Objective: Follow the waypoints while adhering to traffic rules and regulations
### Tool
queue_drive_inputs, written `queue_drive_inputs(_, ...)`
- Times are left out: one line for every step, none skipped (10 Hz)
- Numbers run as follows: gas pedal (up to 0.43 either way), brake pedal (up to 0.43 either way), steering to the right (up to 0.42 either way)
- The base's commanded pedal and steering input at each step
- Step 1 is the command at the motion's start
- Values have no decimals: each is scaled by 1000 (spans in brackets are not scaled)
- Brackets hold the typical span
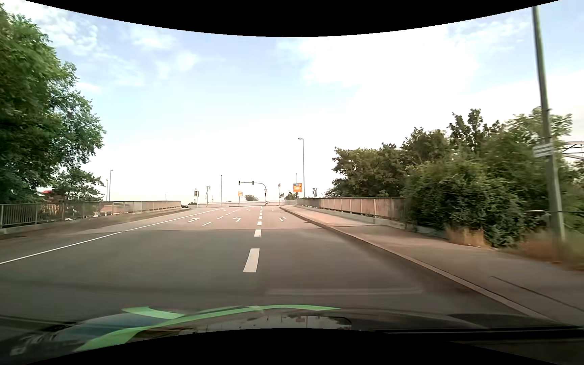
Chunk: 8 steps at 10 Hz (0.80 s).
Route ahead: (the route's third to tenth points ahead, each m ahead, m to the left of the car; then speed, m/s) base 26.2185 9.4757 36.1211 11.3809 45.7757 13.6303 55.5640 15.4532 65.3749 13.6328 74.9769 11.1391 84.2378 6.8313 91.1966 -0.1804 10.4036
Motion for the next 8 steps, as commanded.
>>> queue_drive_inputs(220,0,-58)
queue_drive_inputs(209,0,-57)
queue_drive_inputs(189,0,-53)
queue_drive_inputs(189,0,-46)
queue_drive_inputs(189,0,-39)
queue_drive_inputs(189,0,-36)
queue_drive_inputs(189,0,-37)
queue_drive_inputs(177,0,-37)
